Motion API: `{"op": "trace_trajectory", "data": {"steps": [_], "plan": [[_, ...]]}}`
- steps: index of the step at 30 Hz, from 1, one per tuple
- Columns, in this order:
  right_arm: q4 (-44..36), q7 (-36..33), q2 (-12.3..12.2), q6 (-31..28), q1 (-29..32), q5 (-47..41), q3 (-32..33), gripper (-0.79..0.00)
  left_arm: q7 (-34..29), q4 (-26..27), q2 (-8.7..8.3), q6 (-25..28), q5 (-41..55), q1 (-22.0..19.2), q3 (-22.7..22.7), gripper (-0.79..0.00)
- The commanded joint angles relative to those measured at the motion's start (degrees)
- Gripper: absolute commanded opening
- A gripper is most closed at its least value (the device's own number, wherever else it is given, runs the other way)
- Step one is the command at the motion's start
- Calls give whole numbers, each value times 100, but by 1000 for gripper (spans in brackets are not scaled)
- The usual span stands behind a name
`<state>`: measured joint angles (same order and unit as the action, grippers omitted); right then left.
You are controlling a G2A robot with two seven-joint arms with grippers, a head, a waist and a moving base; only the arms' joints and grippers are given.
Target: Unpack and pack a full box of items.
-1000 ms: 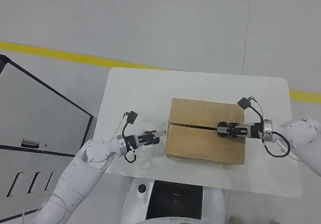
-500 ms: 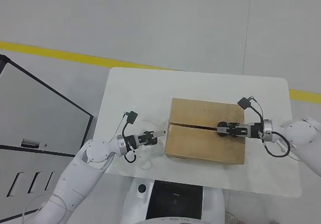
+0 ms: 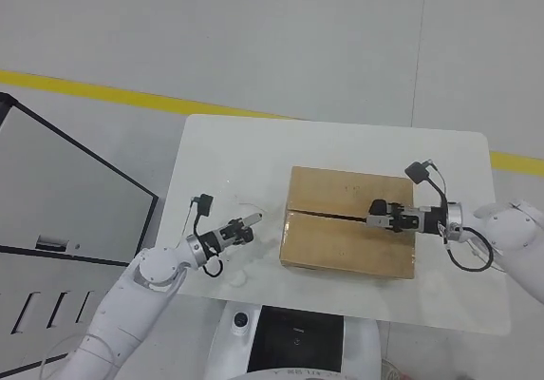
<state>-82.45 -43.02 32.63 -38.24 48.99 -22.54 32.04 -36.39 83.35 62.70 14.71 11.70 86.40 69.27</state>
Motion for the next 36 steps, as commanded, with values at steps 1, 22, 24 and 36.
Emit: {"op": "trace_trajectory", "data": {"steps": [1, 22, 24, 36], "plan": [[-35, -26, -27, 22, 38, -14, 94, 0, -95, -219, 47, 22, 284, -134, -154, 0], [-384, -171, -599, -1415, 1255, -1183, 1555, 0, -257, -1451, 406, -271, 1519, -926, -928, 0], [-431, -258, -619, -1315, 1238, -1259, 1674, 0, -141, -1471, 440, -105, 1790, -918, -895, 0], [-589, -737, -630, -1052, 1476, -1548, 1981, 0, 270, -1713, 629, 1074, 2709, -1073, -765, 0]]}}
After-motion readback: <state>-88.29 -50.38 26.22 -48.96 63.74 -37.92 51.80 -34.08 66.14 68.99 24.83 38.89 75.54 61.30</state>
